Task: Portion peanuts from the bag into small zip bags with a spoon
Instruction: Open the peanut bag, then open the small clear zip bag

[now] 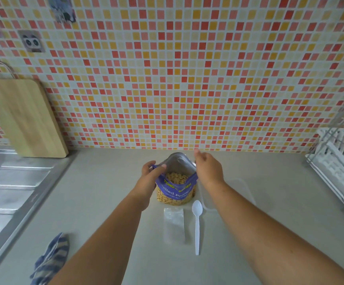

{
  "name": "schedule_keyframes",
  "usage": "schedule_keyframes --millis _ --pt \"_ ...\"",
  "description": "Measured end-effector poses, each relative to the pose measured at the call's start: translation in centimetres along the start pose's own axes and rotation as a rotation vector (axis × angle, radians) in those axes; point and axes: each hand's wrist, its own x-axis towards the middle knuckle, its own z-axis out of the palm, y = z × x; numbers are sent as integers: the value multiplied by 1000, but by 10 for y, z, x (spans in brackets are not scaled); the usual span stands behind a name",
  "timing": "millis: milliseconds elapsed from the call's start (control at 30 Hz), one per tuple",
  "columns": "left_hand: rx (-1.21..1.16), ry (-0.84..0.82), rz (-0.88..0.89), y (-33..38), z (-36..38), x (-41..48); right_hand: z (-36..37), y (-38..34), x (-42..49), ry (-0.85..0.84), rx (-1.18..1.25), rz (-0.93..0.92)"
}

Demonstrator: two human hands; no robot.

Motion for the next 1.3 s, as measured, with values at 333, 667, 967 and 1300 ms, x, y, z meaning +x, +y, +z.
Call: schedule_keyframes --millis 333,667,967,1300 --pt "207 208 -338 -88 -13 -13 39 73 -66 -95 -213 108" --pt "472 207 -228 -106 0 -17 82 90 -68 -355 -304 254" --pt "493 204 -230 -111 -8 -14 73 90 -67 -264 -277 221" --pt "456 133 -261 -107 -7 -15 62 98 -64 -171 -156 166"
